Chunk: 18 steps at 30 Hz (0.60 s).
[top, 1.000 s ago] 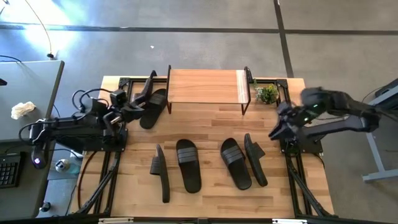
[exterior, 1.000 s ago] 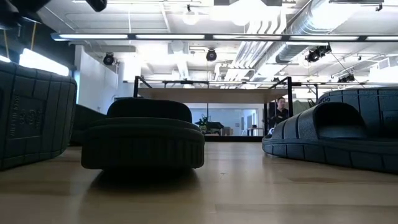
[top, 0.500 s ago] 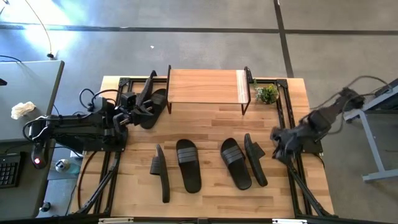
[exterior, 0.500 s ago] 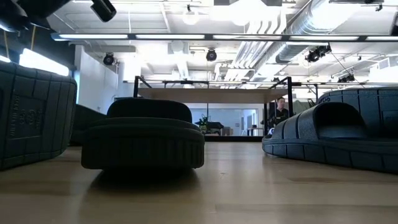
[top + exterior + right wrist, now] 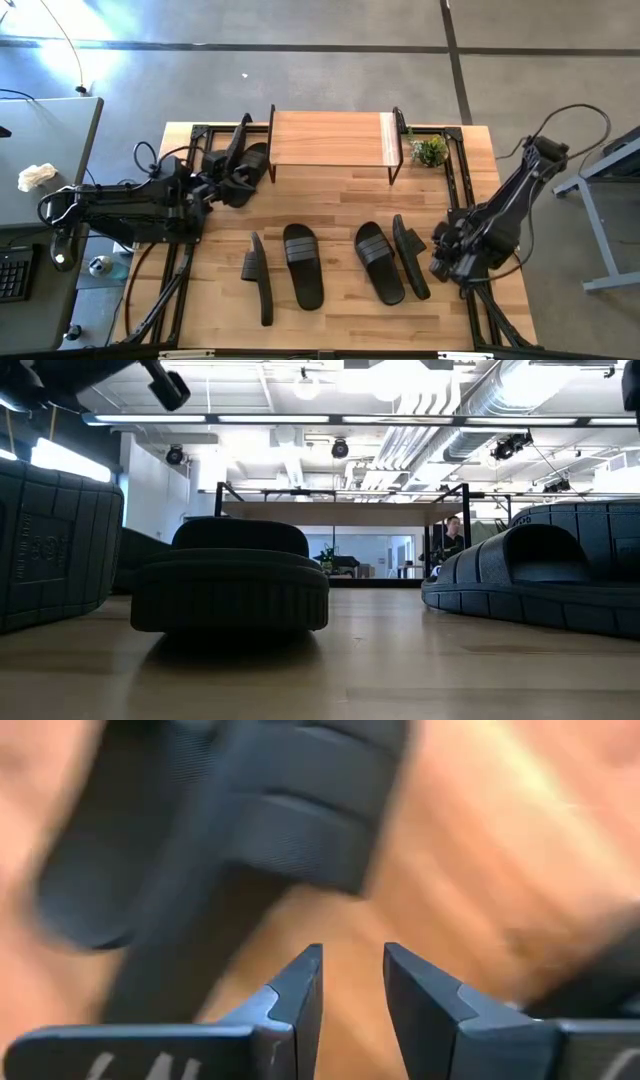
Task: Pick and place slides into the shelf
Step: Put the black slipper on the shelf
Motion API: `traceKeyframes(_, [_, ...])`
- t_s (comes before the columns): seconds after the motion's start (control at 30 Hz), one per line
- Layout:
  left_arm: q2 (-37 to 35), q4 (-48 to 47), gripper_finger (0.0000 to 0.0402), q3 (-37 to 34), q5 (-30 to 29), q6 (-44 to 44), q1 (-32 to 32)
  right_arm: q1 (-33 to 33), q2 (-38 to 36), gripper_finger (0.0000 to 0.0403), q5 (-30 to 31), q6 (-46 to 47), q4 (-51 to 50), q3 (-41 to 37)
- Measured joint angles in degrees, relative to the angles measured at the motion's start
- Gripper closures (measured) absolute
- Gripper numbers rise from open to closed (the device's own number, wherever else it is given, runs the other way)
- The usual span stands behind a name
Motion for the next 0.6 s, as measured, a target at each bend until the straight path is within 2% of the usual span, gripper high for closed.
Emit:
traceKeyframes(0.17, [0.00, -3.20, 0.0401, 0.00, -0.20, -0.04, 0.00, -0.01, 5.03, 0.0304, 4.47, 0.95, -2.18, -0.02])
traceKeyframes(0.43, [-0.02, -4.46, 0.0401, 0.00, 0.05, -0.06, 0.00, 0.33, 8.16, 0.0304, 2.49, -5.72, 6.19, -0.02])
traceKeyframes(0.6, [-0.02, -4.46, 0.0401, 0.00, 0.06, -0.06, 0.00, 0.67, 8.38, 0.0304, 5.45, -4.09, 4.60, -0.02])
